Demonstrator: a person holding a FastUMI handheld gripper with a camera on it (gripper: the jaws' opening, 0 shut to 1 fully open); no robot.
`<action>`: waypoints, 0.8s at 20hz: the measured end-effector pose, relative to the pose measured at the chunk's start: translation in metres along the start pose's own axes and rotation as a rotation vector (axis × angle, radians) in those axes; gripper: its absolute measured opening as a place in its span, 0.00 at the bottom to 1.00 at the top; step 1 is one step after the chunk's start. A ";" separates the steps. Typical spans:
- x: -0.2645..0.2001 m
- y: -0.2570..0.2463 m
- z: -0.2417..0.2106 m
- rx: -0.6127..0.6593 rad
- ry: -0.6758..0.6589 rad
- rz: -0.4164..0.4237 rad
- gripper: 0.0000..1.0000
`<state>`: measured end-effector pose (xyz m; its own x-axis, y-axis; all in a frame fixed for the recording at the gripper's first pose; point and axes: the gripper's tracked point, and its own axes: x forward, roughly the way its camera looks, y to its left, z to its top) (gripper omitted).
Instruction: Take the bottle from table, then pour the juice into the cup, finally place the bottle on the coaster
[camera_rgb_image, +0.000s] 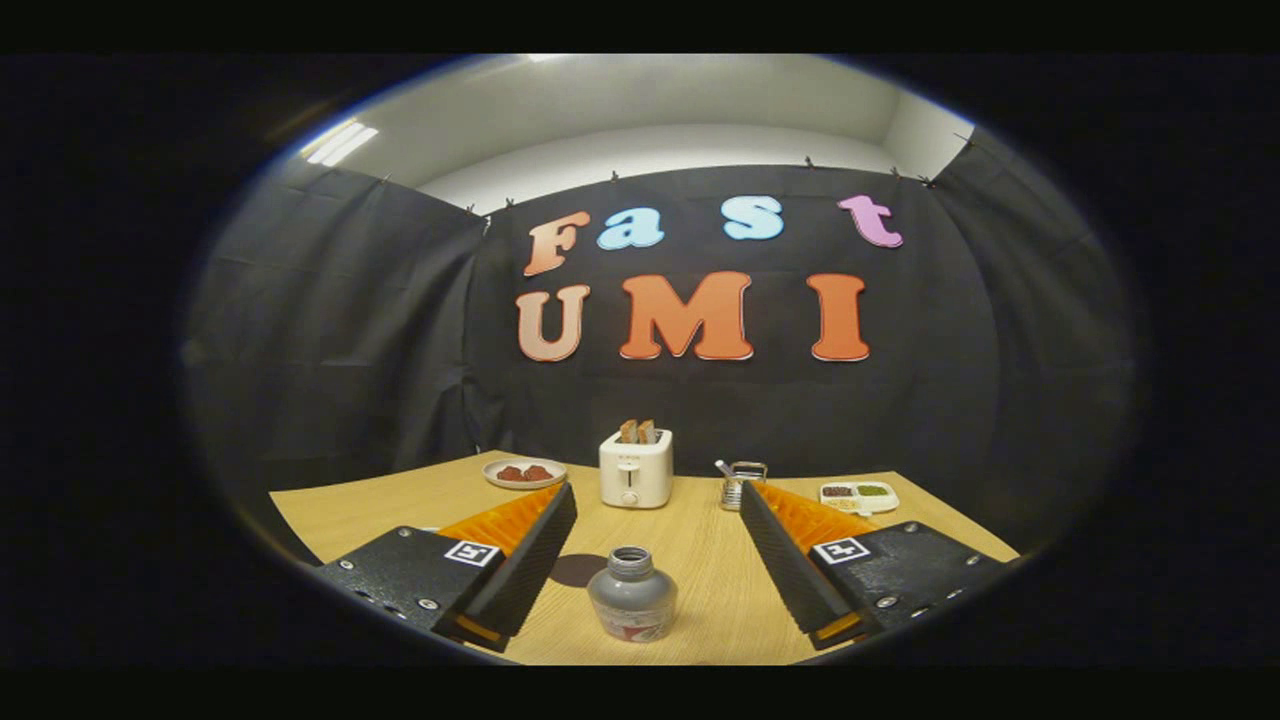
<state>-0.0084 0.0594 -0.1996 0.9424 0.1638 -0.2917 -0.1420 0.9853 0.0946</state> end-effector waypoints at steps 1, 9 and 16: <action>0.002 0.000 -0.007 0.004 0.015 -0.001 0.98; 0.005 0.011 -0.054 0.022 0.098 0.033 0.98; 0.004 0.020 -0.108 0.022 0.214 0.059 0.98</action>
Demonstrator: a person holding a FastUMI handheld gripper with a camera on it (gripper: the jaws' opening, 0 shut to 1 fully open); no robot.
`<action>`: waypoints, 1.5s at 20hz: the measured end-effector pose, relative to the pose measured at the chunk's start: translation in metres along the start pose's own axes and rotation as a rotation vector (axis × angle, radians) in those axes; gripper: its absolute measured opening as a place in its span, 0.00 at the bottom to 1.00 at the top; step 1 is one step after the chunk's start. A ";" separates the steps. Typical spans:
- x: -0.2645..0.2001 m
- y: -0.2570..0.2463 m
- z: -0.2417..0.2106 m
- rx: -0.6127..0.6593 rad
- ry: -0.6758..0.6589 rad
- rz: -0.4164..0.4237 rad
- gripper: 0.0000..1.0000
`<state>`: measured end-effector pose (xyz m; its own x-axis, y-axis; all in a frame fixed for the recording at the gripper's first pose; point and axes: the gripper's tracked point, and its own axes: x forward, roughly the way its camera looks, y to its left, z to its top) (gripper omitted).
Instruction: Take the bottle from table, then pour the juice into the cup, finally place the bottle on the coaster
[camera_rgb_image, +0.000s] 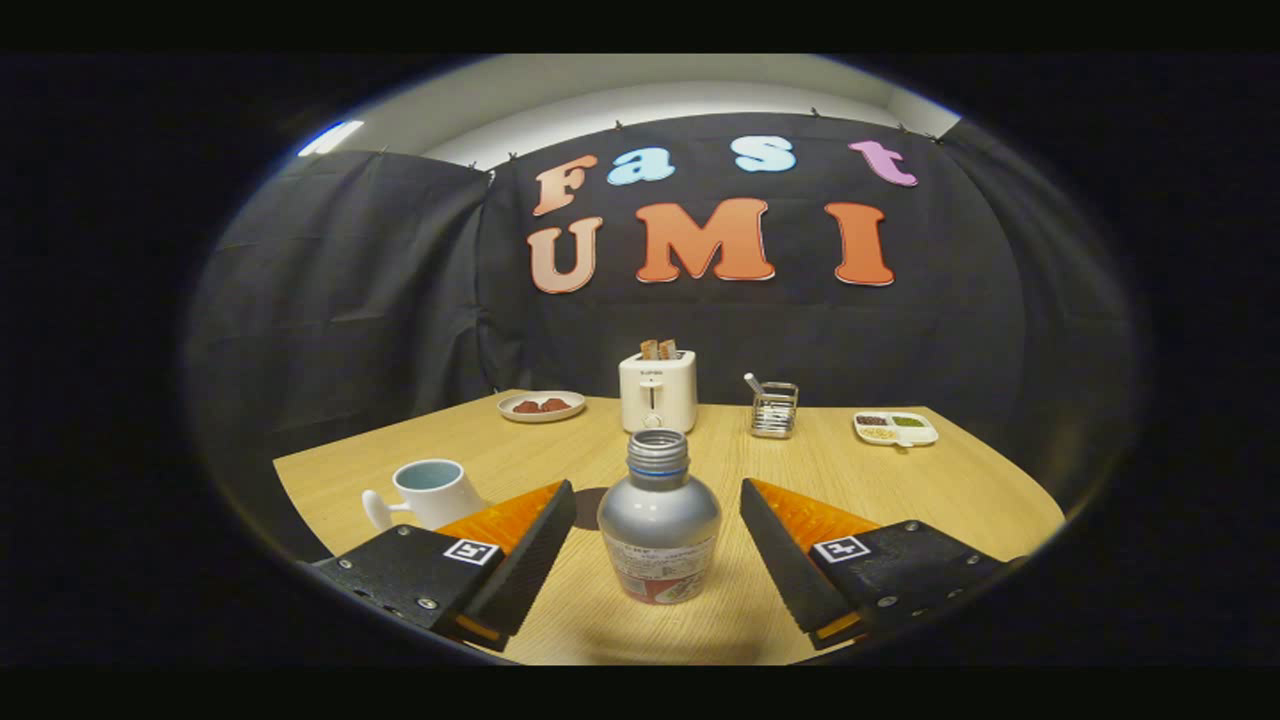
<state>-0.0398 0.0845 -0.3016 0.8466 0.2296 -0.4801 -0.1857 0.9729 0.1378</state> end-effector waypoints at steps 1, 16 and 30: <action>0.001 0.000 -0.006 -0.002 0.015 -0.002 0.98; 0.020 -0.004 -0.080 0.038 0.212 -0.009 0.91; 0.021 0.007 -0.029 -0.048 0.090 -0.031 0.77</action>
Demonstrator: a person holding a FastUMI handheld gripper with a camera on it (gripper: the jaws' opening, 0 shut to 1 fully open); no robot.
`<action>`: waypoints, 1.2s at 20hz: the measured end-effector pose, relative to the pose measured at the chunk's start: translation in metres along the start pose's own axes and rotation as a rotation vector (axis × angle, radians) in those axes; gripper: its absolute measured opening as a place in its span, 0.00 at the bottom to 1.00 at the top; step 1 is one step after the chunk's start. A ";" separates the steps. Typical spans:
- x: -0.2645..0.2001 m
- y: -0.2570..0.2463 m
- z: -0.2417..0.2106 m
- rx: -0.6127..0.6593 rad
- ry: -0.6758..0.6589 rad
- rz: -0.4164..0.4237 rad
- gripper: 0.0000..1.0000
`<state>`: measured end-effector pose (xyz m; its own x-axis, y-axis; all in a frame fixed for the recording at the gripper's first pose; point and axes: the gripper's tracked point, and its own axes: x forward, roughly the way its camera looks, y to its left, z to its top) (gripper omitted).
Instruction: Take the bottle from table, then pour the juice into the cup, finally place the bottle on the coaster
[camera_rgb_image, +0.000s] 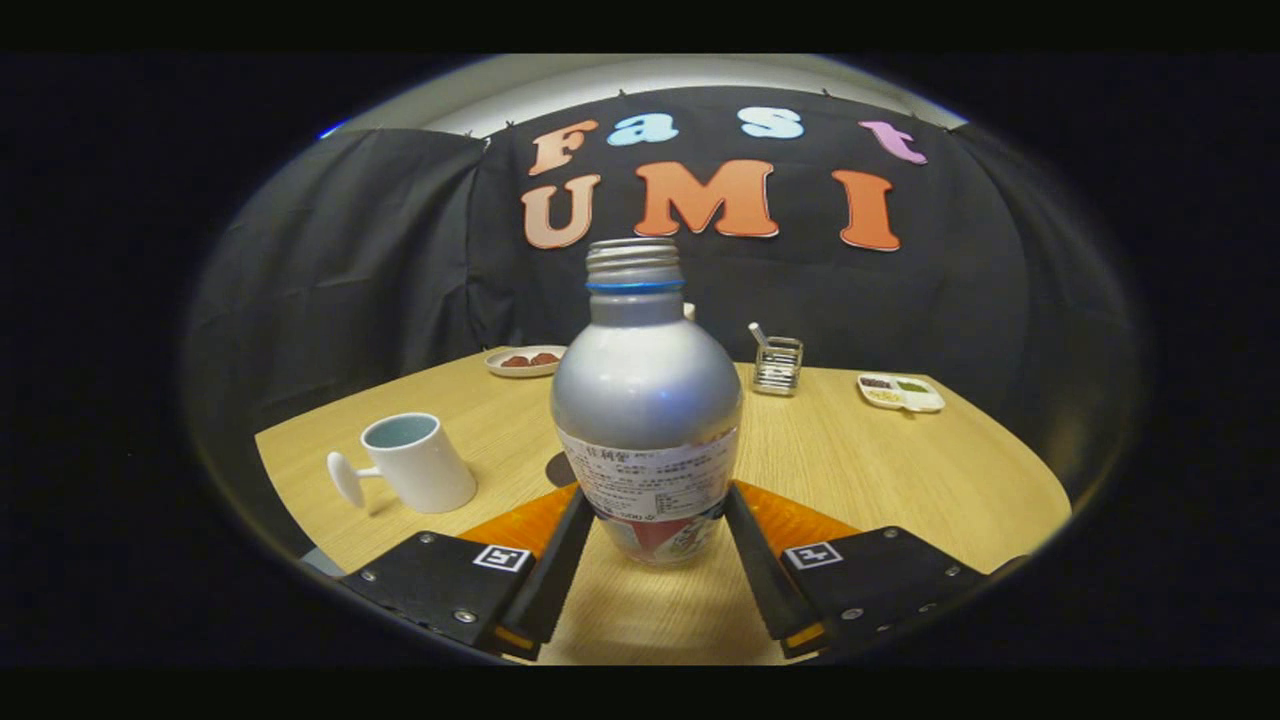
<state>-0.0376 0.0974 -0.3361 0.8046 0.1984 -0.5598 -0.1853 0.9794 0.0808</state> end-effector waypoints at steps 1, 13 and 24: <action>0.001 -0.001 0.003 -0.017 -0.006 -0.011 0.77; 0.014 0.013 0.039 -0.243 -0.060 -0.144 0.75; 0.025 0.031 0.051 -0.588 -0.085 -0.248 0.75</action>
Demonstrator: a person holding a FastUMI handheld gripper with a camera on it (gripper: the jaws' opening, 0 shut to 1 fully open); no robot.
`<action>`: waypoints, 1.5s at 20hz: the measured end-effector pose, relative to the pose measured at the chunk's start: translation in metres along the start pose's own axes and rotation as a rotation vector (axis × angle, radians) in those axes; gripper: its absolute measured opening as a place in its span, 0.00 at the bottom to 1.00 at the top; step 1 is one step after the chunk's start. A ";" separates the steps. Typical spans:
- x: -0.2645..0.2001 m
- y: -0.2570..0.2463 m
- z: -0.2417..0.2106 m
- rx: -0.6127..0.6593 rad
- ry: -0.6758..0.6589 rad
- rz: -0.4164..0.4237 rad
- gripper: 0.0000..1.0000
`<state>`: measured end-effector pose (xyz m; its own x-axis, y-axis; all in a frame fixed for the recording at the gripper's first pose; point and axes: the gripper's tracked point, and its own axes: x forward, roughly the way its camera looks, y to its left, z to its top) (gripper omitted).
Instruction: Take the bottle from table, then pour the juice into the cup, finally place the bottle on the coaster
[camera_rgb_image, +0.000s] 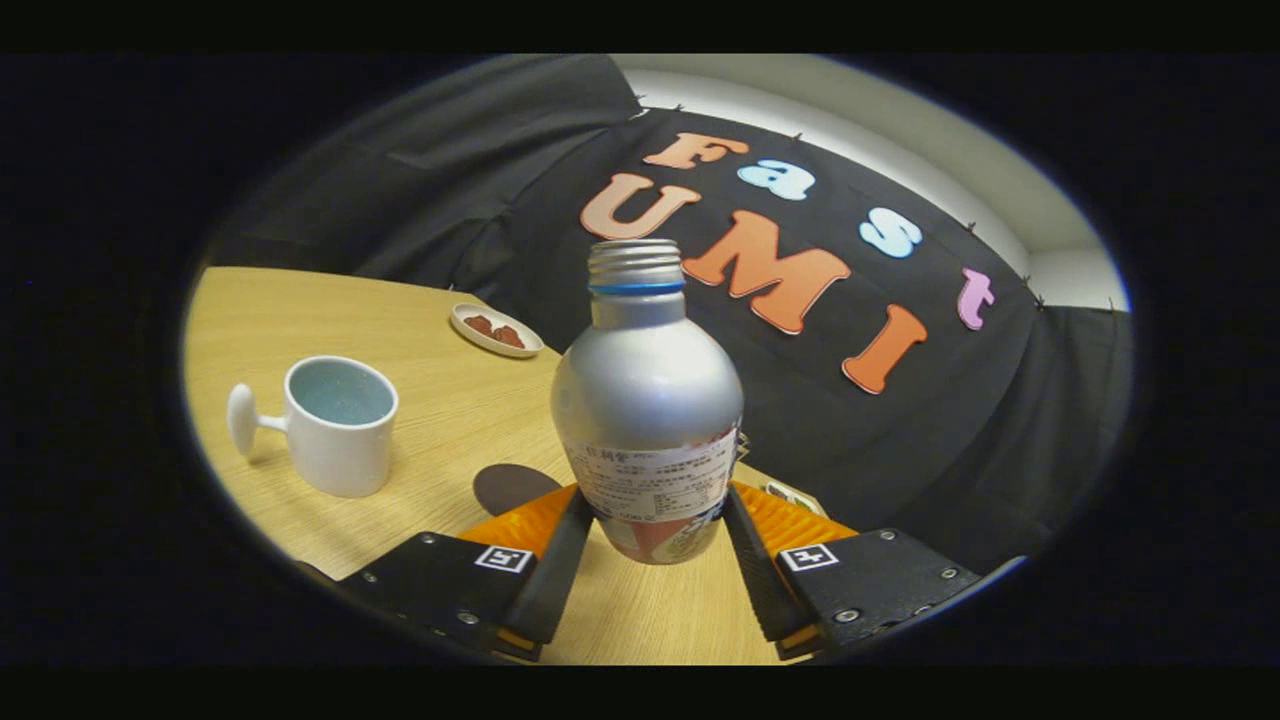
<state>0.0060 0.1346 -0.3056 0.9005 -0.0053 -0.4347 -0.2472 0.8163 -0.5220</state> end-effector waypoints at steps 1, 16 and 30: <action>0.001 0.001 0.003 -0.030 -0.006 -0.003 0.75; 0.011 0.001 0.029 -0.520 -0.121 -0.145 0.75; 0.018 0.004 0.066 -0.863 -0.250 -0.216 0.74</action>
<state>0.0446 0.1760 -0.2669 0.9843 0.0991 -0.1457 -0.1554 0.0979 -0.9830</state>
